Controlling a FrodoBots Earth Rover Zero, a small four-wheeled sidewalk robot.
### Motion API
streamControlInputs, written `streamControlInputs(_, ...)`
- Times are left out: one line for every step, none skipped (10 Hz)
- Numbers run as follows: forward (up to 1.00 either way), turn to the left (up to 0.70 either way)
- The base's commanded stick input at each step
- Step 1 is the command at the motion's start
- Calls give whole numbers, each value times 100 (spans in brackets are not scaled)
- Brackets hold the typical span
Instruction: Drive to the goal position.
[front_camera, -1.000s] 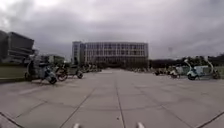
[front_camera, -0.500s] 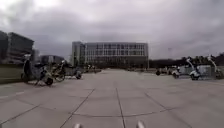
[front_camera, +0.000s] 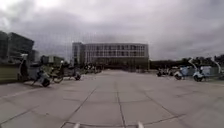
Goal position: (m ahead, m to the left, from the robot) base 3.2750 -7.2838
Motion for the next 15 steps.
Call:
streamControlInputs(45,-27)
streamControlInputs(45,-6)
streamControlInputs(45,0)
streamControlInputs(45,0)
streamControlInputs(45,0)
streamControlInputs(45,0)
streamControlInputs(45,0)
streamControlInputs(45,0)
streamControlInputs(45,0)
streamControlInputs(45,0)
streamControlInputs(45,0)
streamControlInputs(45,0)
streamControlInputs(45,0)
streamControlInputs(45,0)
streamControlInputs(45,0)
